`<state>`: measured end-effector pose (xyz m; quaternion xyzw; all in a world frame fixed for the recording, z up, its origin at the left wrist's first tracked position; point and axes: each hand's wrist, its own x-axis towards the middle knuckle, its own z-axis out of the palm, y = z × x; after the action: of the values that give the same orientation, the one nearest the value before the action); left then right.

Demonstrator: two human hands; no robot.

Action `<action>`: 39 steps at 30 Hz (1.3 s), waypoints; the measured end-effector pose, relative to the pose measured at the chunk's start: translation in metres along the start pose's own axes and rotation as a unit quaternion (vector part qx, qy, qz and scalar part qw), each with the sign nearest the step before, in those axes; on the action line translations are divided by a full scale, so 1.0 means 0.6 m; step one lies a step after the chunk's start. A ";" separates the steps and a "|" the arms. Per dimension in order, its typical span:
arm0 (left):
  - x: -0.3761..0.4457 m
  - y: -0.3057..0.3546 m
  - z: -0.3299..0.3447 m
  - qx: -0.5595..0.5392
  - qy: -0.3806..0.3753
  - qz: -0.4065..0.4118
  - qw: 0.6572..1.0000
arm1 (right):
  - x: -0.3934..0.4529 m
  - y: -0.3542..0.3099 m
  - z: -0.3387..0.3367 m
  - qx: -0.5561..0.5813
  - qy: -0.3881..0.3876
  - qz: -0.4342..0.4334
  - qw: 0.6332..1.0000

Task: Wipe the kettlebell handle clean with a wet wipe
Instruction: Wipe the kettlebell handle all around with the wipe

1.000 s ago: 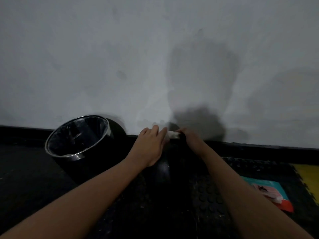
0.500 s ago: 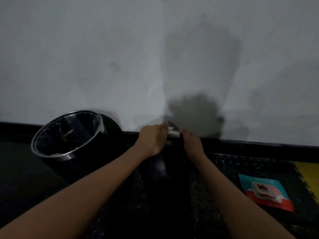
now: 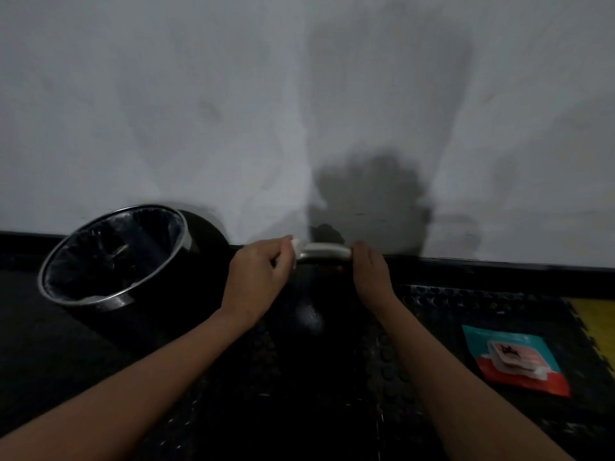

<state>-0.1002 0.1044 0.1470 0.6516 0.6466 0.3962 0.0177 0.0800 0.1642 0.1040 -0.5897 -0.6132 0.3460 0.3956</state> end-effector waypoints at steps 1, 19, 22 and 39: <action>0.001 0.011 0.001 -0.004 0.003 0.038 0.999 | 0.001 0.003 0.001 -0.001 0.000 0.002 1.000; 0.025 0.012 0.015 -0.084 -0.118 -0.109 0.983 | 0.002 -0.003 0.005 0.088 0.004 0.050 0.995; -0.001 0.002 0.011 -0.002 -0.096 0.034 0.995 | 0.002 -0.004 0.006 0.113 0.008 0.066 0.991; 0.013 0.021 0.019 0.002 -0.117 0.055 0.992 | 0.004 0.000 0.009 0.081 -0.002 0.067 0.994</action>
<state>-0.0853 0.1147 0.1499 0.7282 0.6038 0.3166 0.0696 0.0752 0.1669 0.1020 -0.5947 -0.5430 0.4211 0.4173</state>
